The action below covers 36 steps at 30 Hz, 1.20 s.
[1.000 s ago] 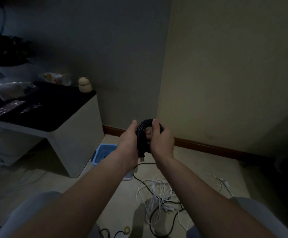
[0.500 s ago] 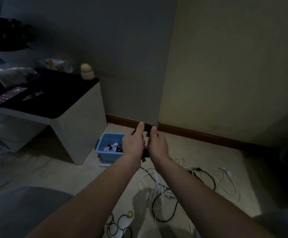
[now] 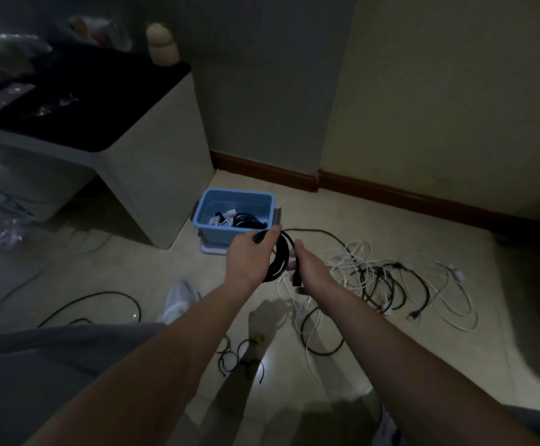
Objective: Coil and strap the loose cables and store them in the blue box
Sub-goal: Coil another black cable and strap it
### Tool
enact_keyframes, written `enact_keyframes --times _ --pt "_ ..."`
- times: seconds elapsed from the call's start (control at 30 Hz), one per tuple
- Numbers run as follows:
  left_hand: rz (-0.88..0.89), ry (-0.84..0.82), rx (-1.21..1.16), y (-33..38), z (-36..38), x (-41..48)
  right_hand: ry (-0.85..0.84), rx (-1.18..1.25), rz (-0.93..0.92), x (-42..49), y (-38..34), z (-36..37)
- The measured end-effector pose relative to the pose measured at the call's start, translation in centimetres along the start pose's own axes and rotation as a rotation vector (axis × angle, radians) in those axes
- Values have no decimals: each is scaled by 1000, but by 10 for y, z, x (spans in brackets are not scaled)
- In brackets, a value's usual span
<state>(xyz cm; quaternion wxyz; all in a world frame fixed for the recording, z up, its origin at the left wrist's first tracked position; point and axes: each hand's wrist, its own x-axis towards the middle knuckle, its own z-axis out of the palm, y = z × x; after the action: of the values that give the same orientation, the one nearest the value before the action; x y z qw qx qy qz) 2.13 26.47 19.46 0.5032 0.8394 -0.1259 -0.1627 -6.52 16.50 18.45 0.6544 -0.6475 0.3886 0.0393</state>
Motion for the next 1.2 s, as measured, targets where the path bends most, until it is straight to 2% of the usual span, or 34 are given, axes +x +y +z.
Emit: enact_keyframes --times 0.13,0.23,0.3,0.53,0.67,0.77,1.0,1.1,1.2 --pt "18 -48 162 -39 -2 7 6 -69 1 24 36 8" --pt "29 -91 282 -62 -3 13 34 -246 -31 45 68 14" --pt "24 -111 359 -77 -5 16 27 -329 21 59 97 20" --pt "-2 -164 492 -121 -6 46 -265 -713 8 85 170 47" --pt "-23 -171 517 -136 -2 64 -366 -873 -1 95 190 70" --pt "-43 -167 528 -143 5 77 -379 -869 32 104 199 80" --pt "-59 -185 541 -149 14 92 -282 -821 50 111 214 82" --pt "-47 -174 518 -139 13 95 -225 -702 70 108 199 72" --pt "-18 -145 450 -117 10 93 -166 -560 -7 104 171 53"
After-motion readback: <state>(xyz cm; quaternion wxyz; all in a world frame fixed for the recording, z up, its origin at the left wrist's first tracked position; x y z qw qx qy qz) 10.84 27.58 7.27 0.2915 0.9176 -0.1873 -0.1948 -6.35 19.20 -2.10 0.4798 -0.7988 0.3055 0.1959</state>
